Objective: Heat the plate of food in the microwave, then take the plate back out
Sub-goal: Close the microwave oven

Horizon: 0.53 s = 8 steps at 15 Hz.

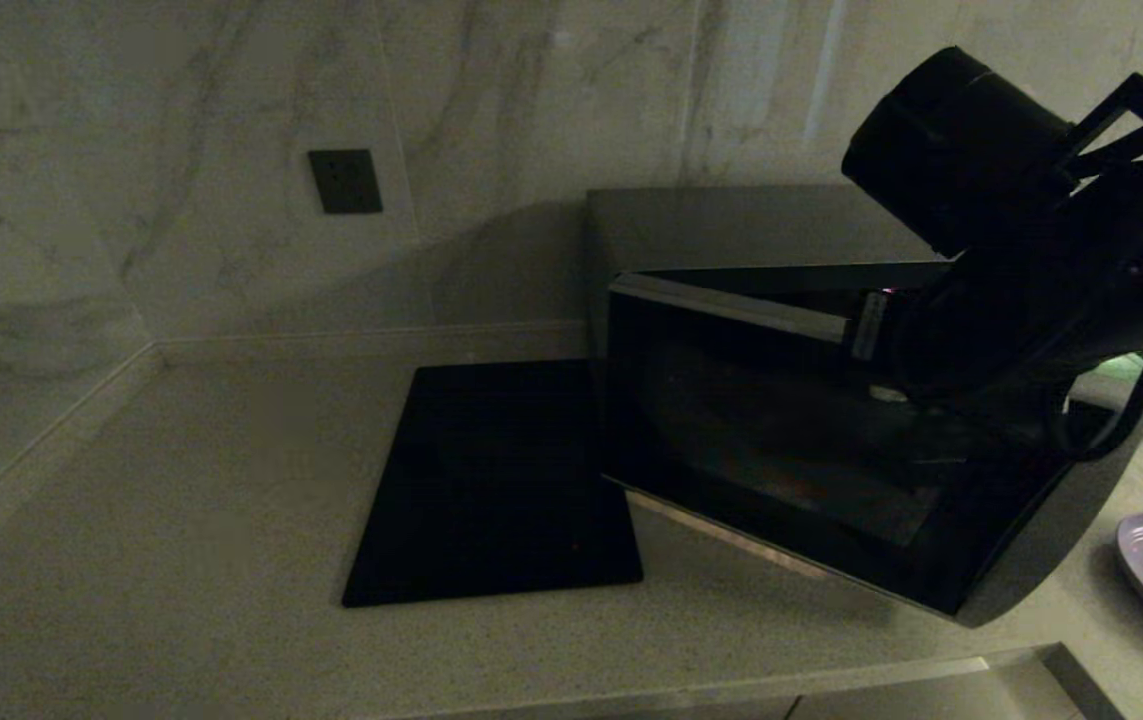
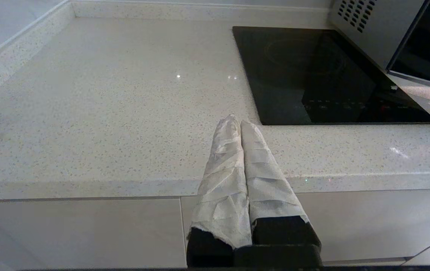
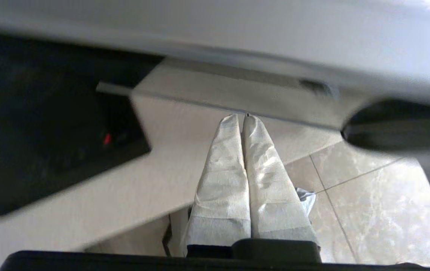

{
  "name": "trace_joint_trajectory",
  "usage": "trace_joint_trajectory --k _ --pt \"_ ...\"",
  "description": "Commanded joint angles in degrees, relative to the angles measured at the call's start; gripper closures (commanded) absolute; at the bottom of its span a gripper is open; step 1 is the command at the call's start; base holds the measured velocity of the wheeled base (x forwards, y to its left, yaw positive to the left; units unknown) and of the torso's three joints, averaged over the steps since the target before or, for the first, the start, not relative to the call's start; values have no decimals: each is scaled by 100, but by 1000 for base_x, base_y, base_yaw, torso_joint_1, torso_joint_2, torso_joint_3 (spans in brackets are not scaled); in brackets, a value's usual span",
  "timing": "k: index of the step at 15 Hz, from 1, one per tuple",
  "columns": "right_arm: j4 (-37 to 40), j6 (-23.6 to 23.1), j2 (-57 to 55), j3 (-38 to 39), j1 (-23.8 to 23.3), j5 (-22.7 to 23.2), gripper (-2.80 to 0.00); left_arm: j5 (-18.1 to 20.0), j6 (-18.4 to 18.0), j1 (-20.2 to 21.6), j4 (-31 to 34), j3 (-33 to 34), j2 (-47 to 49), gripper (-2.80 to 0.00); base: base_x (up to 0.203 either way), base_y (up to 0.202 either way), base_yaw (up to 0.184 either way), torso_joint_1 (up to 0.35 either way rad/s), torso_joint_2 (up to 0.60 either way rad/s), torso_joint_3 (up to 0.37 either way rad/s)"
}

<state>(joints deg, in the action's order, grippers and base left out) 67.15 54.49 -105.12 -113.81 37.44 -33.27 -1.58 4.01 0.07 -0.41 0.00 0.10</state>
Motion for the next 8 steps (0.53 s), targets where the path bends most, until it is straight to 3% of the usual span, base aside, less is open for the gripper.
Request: trace_joint_trajectory --k 1,8 --pt "16 27 -21 -1 -391 6 0 -4 3 1 -2 0 -1 0 0 0 0 0 0 0" --pt "-424 -327 22 -7 -1820 293 0 0 3 1 -2 0 -1 0 0 0 0 0 0 0"
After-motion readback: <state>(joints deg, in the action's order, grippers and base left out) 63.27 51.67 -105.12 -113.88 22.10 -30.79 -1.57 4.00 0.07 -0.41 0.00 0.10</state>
